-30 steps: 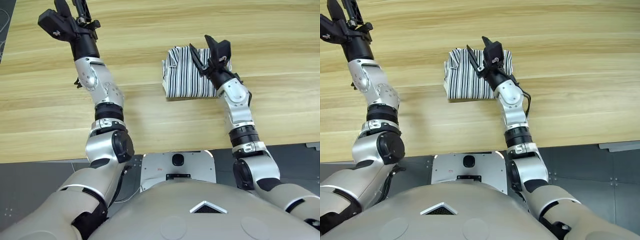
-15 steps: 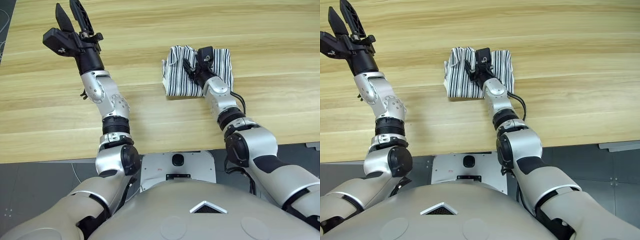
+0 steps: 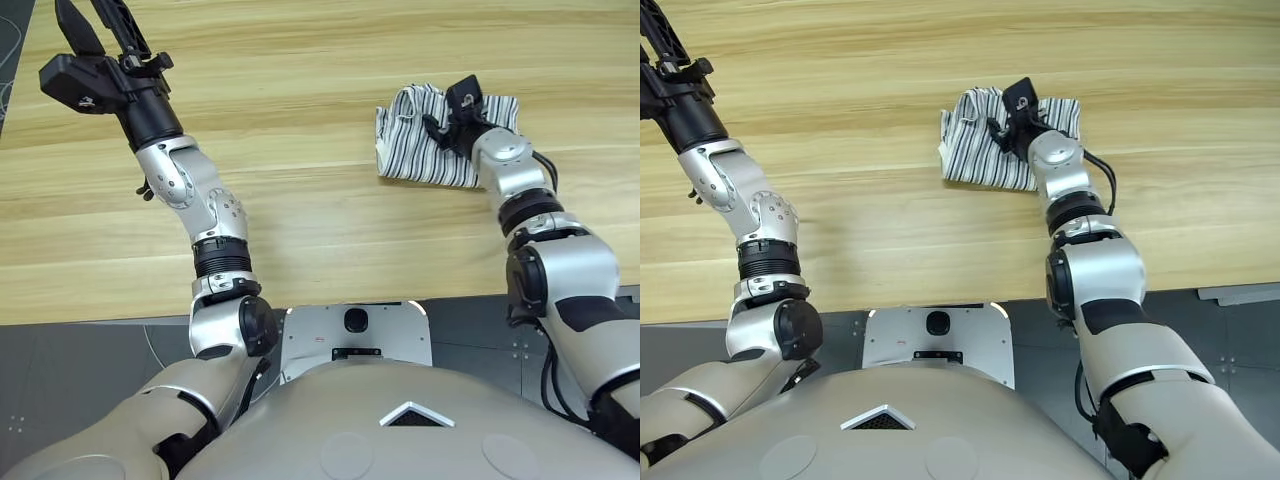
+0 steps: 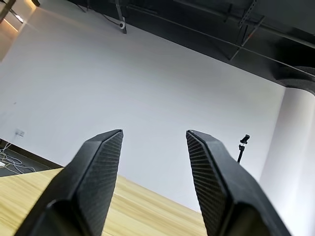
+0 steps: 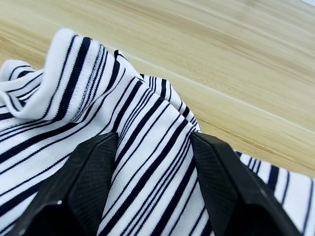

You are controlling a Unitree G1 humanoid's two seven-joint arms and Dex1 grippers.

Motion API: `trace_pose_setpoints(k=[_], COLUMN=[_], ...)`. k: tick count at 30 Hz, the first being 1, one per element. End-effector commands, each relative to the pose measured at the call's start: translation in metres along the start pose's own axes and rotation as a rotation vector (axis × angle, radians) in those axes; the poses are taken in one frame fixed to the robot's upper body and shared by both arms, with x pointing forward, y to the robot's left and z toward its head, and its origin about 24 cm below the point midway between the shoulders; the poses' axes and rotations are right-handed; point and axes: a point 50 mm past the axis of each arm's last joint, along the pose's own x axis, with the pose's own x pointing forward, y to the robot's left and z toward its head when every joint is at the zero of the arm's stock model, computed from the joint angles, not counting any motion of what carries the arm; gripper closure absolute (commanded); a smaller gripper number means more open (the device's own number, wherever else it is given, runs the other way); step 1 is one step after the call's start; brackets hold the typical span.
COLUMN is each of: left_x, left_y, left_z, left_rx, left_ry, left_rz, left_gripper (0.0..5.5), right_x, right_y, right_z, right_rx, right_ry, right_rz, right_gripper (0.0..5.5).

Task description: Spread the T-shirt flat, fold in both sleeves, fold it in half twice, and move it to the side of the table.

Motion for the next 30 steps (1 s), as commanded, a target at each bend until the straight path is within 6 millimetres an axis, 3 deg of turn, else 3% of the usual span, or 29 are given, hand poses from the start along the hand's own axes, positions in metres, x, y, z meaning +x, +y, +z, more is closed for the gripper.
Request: trace_pose_setpoints(k=[1, 5, 8, 11, 14, 16, 19, 21, 23, 26, 30], left_x=[0.002, 0.003, 0.004, 0.005, 0.003, 0.002, 0.001, 0.0, -0.003, -0.012, -0.025], left_y=[0.001, 0.001, 0.003, 0.007, 0.013, 0.015, 0.016, 0.016, 0.016, 0.013, 0.015], left_z=[0.005, 0.007, 0.007, 0.008, 0.009, 0.008, 0.008, 0.007, 0.005, -0.003, -0.004], left_rx=[0.007, 0.006, 0.008, 0.02, 0.031, 0.036, 0.037, 0.036, 0.035, 0.043, 0.135], left_ry=[-0.019, -0.026, -0.024, -0.021, -0.015, -0.006, 0.002, 0.015, 0.039, 0.088, 0.117], left_rz=[0.008, 0.009, 0.011, 0.02, 0.038, 0.04, 0.038, 0.037, 0.031, 0.011, -0.041], left_gripper=[3.1, 3.1, 3.1, 3.1, 3.1, 3.1, 3.1, 3.1, 3.1, 3.1, 3.1], right_x=[-0.042, -0.082, -0.104, -0.115, -0.118, -0.128, -0.149, -0.16, -0.157, -0.136, -0.101], right_y=[-0.064, -0.111, -0.134, -0.164, -0.168, -0.158, -0.14, -0.114, -0.081, -0.025, 0.026], right_z=[-0.055, -0.079, -0.084, -0.044, 0.002, 0.035, 0.076, 0.105, 0.119, 0.109, 0.054], right_rx=[0.023, 0.058, 0.075, 0.11, 0.189, 0.169, 0.123, 0.082, 0.096, 0.121, 0.045], right_ry=[0.22, 0.294, 0.292, 0.028, -0.377, -0.681, -0.99, -1.174, -1.253, -1.208, -1.042], right_rz=[-0.191, -0.391, -0.534, -0.796, -0.958, -1.063, -1.152, -1.105, -0.979, -0.779, -0.603], right_gripper=[2.79, 2.79, 2.79, 2.79, 2.79, 2.79, 2.79, 2.79, 2.79, 2.79, 2.79])
